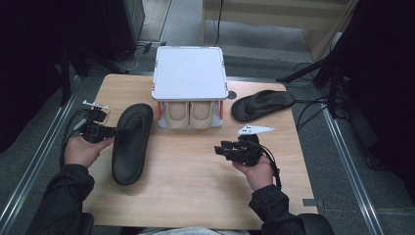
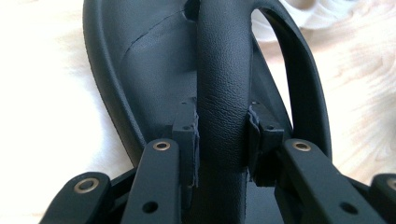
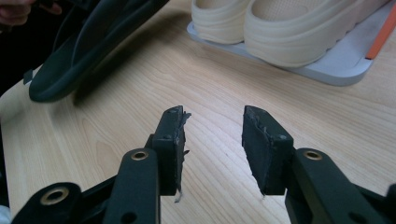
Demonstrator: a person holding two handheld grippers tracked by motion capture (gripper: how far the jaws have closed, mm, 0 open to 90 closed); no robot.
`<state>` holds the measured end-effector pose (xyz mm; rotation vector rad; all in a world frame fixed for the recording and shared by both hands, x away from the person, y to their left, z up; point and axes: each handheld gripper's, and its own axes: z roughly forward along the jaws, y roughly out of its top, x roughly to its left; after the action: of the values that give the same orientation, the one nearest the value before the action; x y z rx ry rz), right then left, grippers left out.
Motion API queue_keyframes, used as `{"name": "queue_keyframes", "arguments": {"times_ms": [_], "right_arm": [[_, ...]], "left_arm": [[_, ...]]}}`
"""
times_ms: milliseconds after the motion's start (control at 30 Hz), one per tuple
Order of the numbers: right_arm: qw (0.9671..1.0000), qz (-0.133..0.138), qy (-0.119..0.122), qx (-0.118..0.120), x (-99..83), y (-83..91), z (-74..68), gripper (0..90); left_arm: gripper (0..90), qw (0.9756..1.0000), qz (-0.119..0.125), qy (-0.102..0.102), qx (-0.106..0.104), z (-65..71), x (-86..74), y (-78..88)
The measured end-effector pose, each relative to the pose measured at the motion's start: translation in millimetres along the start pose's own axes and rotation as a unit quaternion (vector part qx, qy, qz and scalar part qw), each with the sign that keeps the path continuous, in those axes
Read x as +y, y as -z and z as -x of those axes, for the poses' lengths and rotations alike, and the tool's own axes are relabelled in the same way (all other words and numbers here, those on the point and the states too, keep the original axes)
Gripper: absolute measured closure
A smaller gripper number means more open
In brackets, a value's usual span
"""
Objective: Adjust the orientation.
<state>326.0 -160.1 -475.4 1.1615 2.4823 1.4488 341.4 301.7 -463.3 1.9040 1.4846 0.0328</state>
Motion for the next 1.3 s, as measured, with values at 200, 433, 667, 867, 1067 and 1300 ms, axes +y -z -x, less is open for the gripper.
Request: {"name": "queue_keyframes", "arguments": {"times_ms": [200,433,667,867,1067,1300], "right_arm": [[1.0000,0.006,0.007,0.000,4.6,0.7,1.2,60.1],[0.9999,0.007,0.010,0.001,10.4,0.1,4.4,60.1],[0.9998,0.009,0.015,0.004,13.4,-0.5,5.4,60.1],[0.9999,0.006,0.014,0.003,13.2,-1.4,4.6,60.1],[0.9999,0.005,0.015,0.001,13.0,-1.5,5.2,60.2],[0.9998,0.003,0.017,-0.003,11.9,-1.7,4.3,60.2]], "left_arm": [[69.6,0.9999,0.004,-0.005,-0.011,26.8,-17.5,3.0],[69.6,0.9993,0.000,-0.027,-0.024,61.9,-34.9,-3.4],[69.6,0.9986,-0.007,-0.040,-0.035,86.2,-48.2,-15.4],[69.6,0.9981,-0.016,-0.044,-0.041,94.2,-52.0,-34.6],[69.5,0.9978,-0.036,-0.035,-0.043,92.1,-53.5,-52.3],[69.4,0.9981,-0.043,-0.024,-0.036,92.0,-53.1,-64.5]]}}
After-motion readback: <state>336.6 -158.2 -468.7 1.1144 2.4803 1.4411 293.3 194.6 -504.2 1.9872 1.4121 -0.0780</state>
